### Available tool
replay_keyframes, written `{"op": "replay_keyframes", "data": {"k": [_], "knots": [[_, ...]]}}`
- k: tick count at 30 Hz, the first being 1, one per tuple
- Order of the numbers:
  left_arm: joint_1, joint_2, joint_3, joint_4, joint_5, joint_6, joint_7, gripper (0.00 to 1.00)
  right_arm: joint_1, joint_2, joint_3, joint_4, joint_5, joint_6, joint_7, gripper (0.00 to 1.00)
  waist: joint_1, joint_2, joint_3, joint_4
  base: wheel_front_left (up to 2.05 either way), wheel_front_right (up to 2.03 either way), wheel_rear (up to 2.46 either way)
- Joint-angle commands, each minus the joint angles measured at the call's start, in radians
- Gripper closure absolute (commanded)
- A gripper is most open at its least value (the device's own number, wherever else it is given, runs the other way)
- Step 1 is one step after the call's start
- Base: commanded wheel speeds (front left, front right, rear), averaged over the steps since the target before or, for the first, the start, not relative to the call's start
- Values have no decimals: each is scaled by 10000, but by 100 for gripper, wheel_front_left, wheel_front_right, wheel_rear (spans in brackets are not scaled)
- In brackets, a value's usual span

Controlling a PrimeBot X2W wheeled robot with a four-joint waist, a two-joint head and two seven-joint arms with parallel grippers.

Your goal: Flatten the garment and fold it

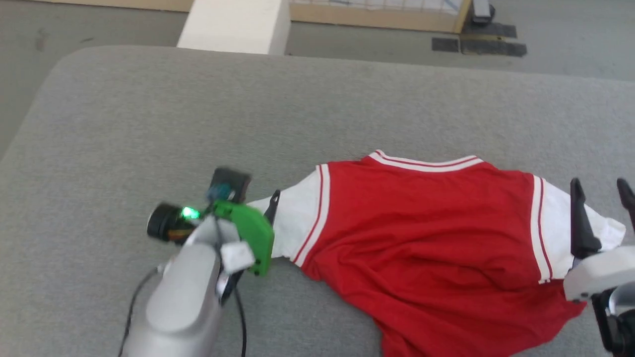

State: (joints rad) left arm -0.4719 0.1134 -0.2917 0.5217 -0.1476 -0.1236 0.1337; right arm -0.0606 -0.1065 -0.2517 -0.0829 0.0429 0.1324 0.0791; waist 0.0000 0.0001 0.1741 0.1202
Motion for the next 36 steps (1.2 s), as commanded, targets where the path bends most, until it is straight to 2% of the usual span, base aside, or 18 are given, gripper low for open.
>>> {"op": "replay_keyframes", "data": {"k": [1, 7, 14, 15, 16, 21, 25, 31, 36], "knots": [[-434, 114, -228, 164, -22, -63, 376, 0, 161, 107, 6, -131, -77, -17, -10, 0, 0, -1, 285, -276, 0, 0, 0], [-1591, 692, -1666, 970, -843, -68, 2505, 0, 427, 392, 167, -147, -237, -17, 148, 0, 0, -1, 742, -669, 0, 0, 0], [-2181, 1065, -2445, 1534, -1485, -69, 2975, 0, 453, 521, 386, 109, -198, -17, 10, 0, 0, -1, 1096, -897, 0, 0, 0], [-2153, 1072, -2661, 1581, -1728, -69, 3110, 26, 446, 530, 402, 154, -198, -17, -17, 0, 0, -1, 1103, -915, 0, 0, 0], [-2114, 1112, -2952, 1564, -1956, -69, 3237, 100, 440, 537, 400, 192, -201, -17, -41, 0, 0, -1, 1103, -925, 0, 0, 0], [-1950, 1421, -3871, 1141, -2992, -70, 3329, 100, 378, 554, 139, 432, -265, -17, -101, 0, 0, -1, 998, -805, 0, 0, 0], [-2036, 1674, -3843, 967, -3019, 34, 2551, 100, 355, 559, 35, 643, -214, -17, -132, 0, 0, -1, 816, -626, 0, 0, 0], [-2172, 1856, -3548, 720, -2440, 1003, 739, 100, 383, 561, 44, 836, -21, -17, -177, 0, 0, -1, 532, -374, 0, 0, 0], [-2261, 2015, -3526, 455, -1653, 1978, -807, 100, 442, 561, 20, 906, 54, -17, -177, 0, 0, -1, 432, -231, 0, 0, 0]]}}
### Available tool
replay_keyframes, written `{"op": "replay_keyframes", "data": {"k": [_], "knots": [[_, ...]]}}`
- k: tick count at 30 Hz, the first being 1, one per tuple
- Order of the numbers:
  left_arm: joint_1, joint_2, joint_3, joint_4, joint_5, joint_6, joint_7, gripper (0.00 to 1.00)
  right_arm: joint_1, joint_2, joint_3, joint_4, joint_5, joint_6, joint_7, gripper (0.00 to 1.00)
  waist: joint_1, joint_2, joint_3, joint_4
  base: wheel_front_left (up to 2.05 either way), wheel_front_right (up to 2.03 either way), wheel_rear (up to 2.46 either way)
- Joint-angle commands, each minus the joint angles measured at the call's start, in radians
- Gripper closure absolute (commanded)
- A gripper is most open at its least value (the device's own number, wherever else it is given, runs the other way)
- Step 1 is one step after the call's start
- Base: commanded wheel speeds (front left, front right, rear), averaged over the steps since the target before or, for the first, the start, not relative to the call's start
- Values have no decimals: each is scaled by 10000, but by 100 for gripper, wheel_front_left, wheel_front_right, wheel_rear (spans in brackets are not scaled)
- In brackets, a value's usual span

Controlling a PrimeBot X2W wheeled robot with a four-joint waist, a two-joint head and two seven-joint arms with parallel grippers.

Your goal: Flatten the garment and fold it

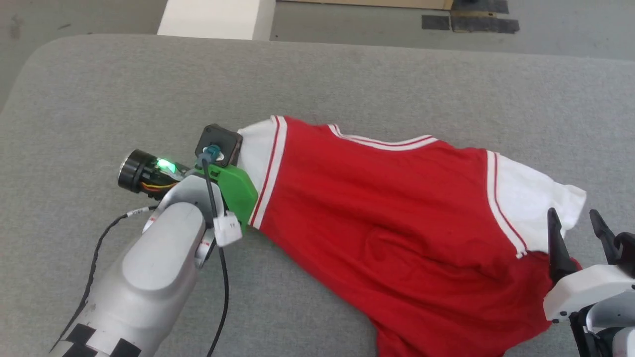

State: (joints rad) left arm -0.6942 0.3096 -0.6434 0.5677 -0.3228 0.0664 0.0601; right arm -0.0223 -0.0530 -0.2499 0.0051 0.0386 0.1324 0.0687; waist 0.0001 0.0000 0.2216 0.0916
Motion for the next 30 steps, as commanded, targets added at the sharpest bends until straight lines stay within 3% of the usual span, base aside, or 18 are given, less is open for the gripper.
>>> {"op": "replay_keyframes", "data": {"k": [1, 5, 6, 7, 12, 23, 30], "knots": [[-4, 28, -91, 34, 211, 144, -230, 100, 66, 27, 18, 43, 104, -17, -69, 0, -1, 0, -40, 65, 0, 0, 0], [388, -269, -556, 715, 315, 2, -287, 100, 59, 27, 202, 117, 158, -17, 7, 0, -1, 0, 9, 28, 0, 0, 0], [479, -336, -643, 929, 295, -55, -195, 36, 53, 27, 239, 124, 169, -17, 19, 0, -1, 0, 21, 12, 0, 0, 0], [578, -427, -719, 1179, 249, -117, -121, 0, 46, 27, 276, 131, 180, -17, 30, 0, -1, 0, 35, -11, 0, 0, 0], [846, -764, -870, 1876, 46, -366, -447, 0, 82, 27, 337, 165, 216, -17, 47, 0, -1, 0, -2, -43, 0, 0, 0], [1295, -689, 208, 1494, -679, 461, -2633, 0, 327, 27, 274, 182, 320, -17, 56, 0, -1, 0, -680, 272, 0, 0, 0], [1585, -124, 611, 817, -1042, 729, -2185, 0, 431, 28, 344, 150, 360, -17, 111, 0, -1, 0, -763, 350, 0, 0, 0]]}}
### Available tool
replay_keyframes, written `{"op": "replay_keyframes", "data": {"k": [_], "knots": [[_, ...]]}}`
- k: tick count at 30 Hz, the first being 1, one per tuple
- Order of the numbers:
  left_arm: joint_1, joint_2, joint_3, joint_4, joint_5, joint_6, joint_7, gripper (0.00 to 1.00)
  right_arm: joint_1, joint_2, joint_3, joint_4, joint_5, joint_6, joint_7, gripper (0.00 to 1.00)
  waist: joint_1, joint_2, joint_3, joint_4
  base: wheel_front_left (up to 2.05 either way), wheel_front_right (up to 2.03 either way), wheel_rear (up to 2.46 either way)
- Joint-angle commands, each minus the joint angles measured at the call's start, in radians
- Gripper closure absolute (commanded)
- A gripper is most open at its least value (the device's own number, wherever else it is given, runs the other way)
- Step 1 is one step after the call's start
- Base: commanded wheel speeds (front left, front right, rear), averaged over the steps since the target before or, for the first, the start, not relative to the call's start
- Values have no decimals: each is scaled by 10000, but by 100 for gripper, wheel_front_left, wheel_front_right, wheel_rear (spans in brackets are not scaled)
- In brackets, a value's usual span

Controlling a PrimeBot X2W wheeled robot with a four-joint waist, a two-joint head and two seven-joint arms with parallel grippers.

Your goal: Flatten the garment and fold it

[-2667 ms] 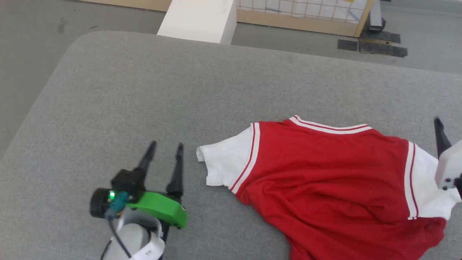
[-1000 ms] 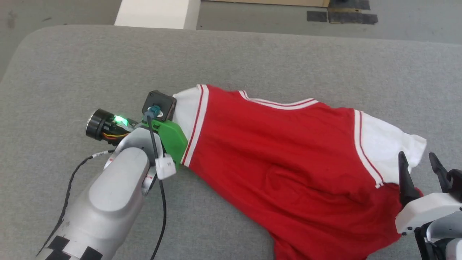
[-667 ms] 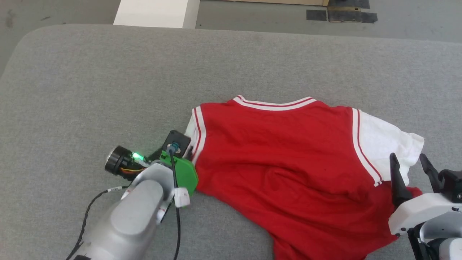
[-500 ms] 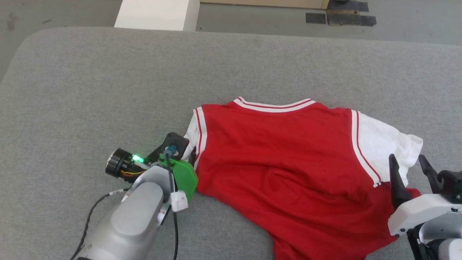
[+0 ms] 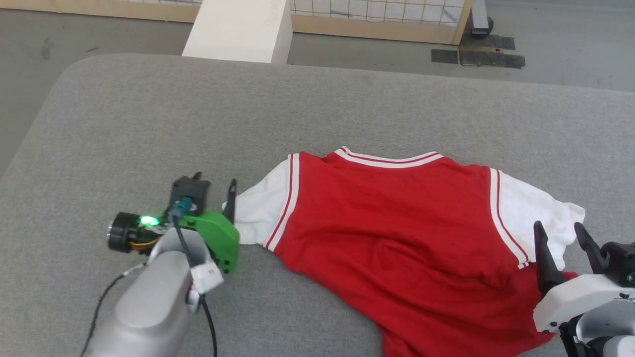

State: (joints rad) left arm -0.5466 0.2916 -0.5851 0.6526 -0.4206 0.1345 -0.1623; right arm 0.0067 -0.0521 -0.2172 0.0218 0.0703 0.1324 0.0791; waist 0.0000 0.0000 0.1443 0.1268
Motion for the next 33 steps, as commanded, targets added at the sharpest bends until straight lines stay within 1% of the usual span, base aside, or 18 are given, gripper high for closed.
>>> {"op": "replay_keyframes", "data": {"k": [1, 5, 7, 10, 15, 18, 19, 21, 22, 23, 24, 26, 28, 33], "knots": [[124, 146, 6, -43, -131, 1, 417, 0, 144, 18, 42, -31, 45, -17, 19, 0, 0, 0, 36, -20, 0, 0, 0], [76, 345, -99, -179, -457, -299, 1872, 0, 134, 18, 102, -57, 57, -17, 41, 0, 0, 0, 167, -123, 0, 0, 0], [-16, 408, -165, -317, -535, -396, 2382, 0, 142, 18, 105, -61, 64, -17, 45, 0, 0, 0, 243, -175, 0, 0, 0], [-190, 469, -300, -400, -558, -473, 3031, 0, 131, 18, 108, -67, 72, -17, 57, 0, 0, 0, 382, -246, 0, 0, 0], [-587, 566, -527, -213, -428, -378, 3976, 0, 46, 18, 162, -107, 81, -17, 79, 0, 0, 0, 624, -375, 0, 0, 0], [-789, 564, -673, -54, -381, -422, 4406, 0, 20, 18, 151, -118, 64, -17, 82, 0, 0, 0, 747, -416, 0, 0, 0], [-846, 557, -747, 25, -368, -477, 4568, 0, 9, 18, 154, -121, 51, -17, 84, 0, 0, 0, 789, -432, 0, 0, 0], [-862, 499, -868, 240, -505, -736, 5015, 0, -9, 18, 169, -119, 37, -17, 78, 0, 0, 0, 846, -459, 0, 0, 0], [-841, 444, -918, 345, -643, -923, 5307, 12, -14, 18, 177, -114, 30, -17, 70, 0, 0, 0, 869, -469, 0, 0, 0], [-838, 417, -959, 391, -725, -1064, 5479, 57, -19, 18, 185, -108, 27, -17, 62, 0, 0, 0, 884, -477, 0, 0, 0], [-893, 429, -956, 346, -787, -1203, 5420, 100, -34, 18, 208, -86, 24, -17, 43, 0, 0, 0, 903, -493, 0, 0, 0], [-940, 456, -844, 230, -757, -1030, 5052, 100, -40, 18, 215, -47, 32, -17, 27, 0, 0, 0, 878, -487, 0, 0, 0], [-975, 514, -684, 69, -677, -755, 4492, 100, -28, 18, 210, -3, 35, -17, 5, 0, 0, 0, 818, -464, 0, 0, 0], [-1177, 764, -215, -329, -230, 190, 2583, 100, -35, 18, 202, 64, 38, -17, -45, 0, 0, 0, 663, -373, 0, 0, 0]]}}
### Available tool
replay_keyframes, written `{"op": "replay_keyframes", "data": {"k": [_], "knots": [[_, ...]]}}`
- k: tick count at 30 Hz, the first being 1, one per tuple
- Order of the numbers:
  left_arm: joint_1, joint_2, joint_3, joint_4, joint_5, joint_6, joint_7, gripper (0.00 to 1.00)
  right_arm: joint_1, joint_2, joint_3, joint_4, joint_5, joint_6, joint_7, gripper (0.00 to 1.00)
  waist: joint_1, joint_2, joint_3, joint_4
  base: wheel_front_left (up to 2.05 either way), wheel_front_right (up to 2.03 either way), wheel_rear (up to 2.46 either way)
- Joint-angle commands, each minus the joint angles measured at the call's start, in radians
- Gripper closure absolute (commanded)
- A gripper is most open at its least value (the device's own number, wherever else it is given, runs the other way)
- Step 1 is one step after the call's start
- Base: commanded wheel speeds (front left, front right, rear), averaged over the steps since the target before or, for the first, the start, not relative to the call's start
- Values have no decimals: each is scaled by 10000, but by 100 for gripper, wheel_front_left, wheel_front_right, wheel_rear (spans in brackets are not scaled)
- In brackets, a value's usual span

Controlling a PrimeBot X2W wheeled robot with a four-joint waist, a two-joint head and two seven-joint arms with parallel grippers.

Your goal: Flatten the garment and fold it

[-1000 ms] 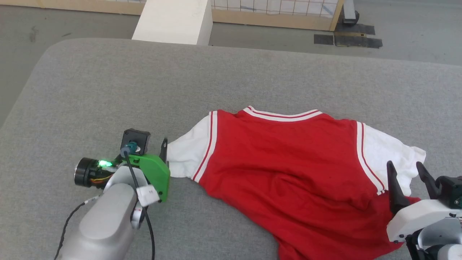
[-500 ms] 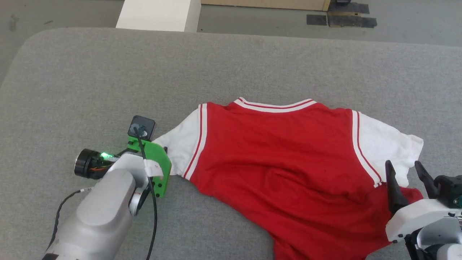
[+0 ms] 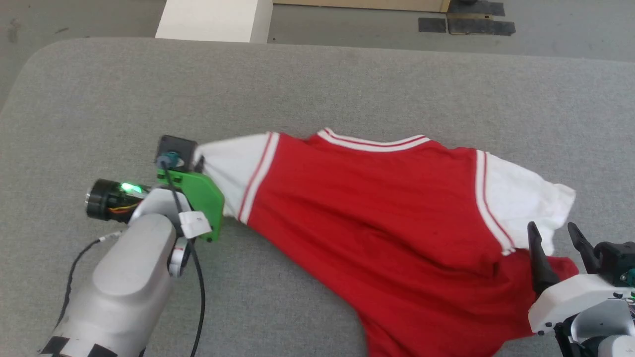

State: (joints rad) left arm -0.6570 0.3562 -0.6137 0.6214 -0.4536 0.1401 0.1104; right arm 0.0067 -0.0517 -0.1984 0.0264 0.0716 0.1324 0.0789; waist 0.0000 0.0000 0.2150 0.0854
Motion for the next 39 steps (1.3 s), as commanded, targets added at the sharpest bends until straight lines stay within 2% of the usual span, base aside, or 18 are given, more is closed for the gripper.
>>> {"op": "replay_keyframes", "data": {"k": [1, 4, 5, 6, 9, 13, 16, 19, 24, 29, 33, 39], "knots": [[-108, 145, 141, -35, 169, 288, -433, 100, -48, 14, 24, 22, 27, -17, -49, 0, 0, 0, -62, 56, 0, 0, 0], [-63, 110, 229, 143, 178, 412, -994, 100, -93, 14, 69, 41, 42, -17, -56, 0, 0, 0, -106, 99, 0, 0, 0], [-13, 88, 245, 274, 144, 424, -1061, 92, -103, 14, 80, 51, 45, -17, -58, 0, 0, 0, -118, 107, 0, 0, 0], [40, 88, 246, 487, 142, 466, -1121, 0, -117, 14, 98, 64, 48, -17, -60, 0, 0, 0, -128, 108, 0, 0, 0], [191, 13, 290, 950, 49, 497, -1377, 0, -162, 14, 122, 111, 32, -17, -62, 0, 0, 0, -178, 112, 0, 0, 0], [434, -153, 572, 1126, -192, 584, -2340, 0, -183, 14, 37, 89, -122, -17, -19, 0, 0, 0, -348, 203, 0, 0, 0], [697, -238, 836, 815, -287, 644, -3351, 0, -208, 14, -162, 25, -278, -17, 126, 0, 0, 0, -532, 331, 0, 0, 0], [1074, -229, 1183, -46, -173, 713, -3691, 0, -300, -35, -383, 8, -342, -17, 477, 0, 0, 0, -686, 464, 0, 0, 0], [2523, -175, 2233, -3377, 1135, 1049, -3716, 0, -780, -555, -658, 367, -158, -17, 2272, 0, 0, 0, -786, 722, 0, 0, 0], [4054, -437, 2847, -5650, 2392, 863, -3719, 0, -1576, -1172, -841, 1183, -17, -17, 4770, 0, 0, 0, -765, 1002, 0, 0, 0], [4706, -781, 3127, -6151, 2852, 563, -3719, 0, -2161, -1339, -761, 1806, 301, -17, 6092, 0, 0, 0, -717, 1279, 0, 0, 0], [4958, -1272, 3523, -6184, 3185, 58, -3720, 0, -2640, -1612, -543, 2710, -49, -17, 6785, 0, 0, 0, -524, 1626, 0, 0, 0]]}}
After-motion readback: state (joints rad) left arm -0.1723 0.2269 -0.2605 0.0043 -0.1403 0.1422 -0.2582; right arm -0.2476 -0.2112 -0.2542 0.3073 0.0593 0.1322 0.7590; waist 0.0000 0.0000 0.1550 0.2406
